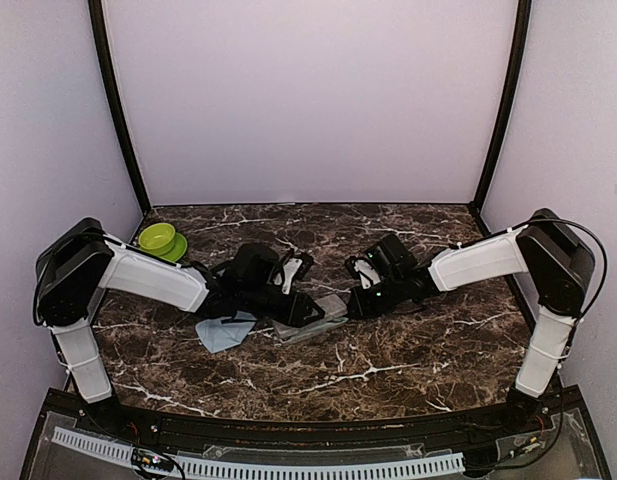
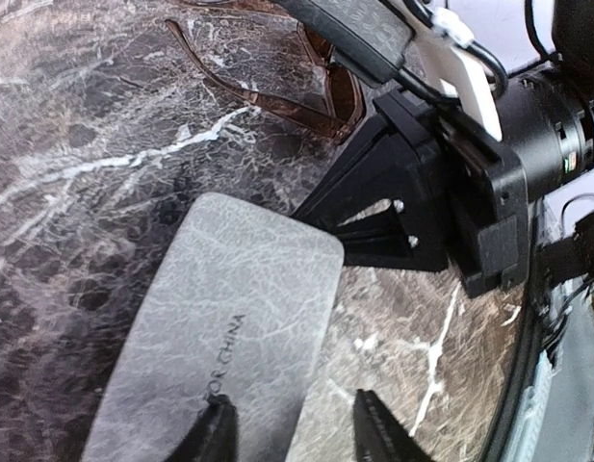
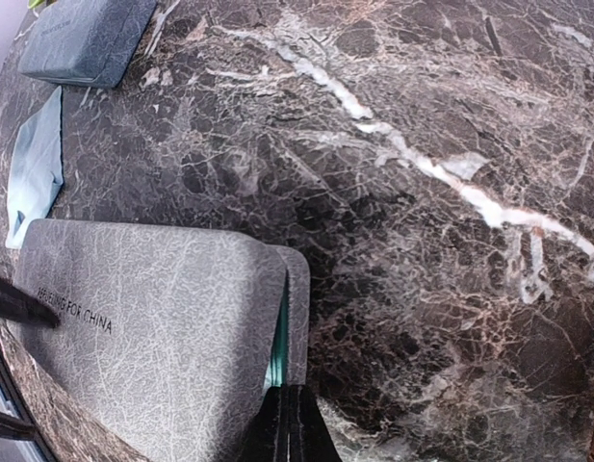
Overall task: Organize the sunglasses
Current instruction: Close the case with sunglasses at the center of the board.
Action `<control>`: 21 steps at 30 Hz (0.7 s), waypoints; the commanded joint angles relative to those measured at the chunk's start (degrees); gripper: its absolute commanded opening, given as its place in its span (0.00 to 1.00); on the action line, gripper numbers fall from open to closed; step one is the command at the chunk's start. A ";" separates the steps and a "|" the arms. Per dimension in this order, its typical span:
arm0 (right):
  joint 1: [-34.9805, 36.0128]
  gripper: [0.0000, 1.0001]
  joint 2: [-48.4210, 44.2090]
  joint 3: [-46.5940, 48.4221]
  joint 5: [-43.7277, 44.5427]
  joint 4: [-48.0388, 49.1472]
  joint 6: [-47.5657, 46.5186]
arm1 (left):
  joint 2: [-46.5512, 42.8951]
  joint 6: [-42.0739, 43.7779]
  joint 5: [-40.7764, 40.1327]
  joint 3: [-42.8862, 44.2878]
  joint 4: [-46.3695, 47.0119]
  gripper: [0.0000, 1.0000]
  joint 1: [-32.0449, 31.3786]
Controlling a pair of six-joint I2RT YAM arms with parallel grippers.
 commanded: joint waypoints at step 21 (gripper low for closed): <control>0.92 0.02 0.44 1.55 0.32 -1.42 -2.25 | -4.13 25.71 -15.91 5.84 -24.89 0.99 -5.06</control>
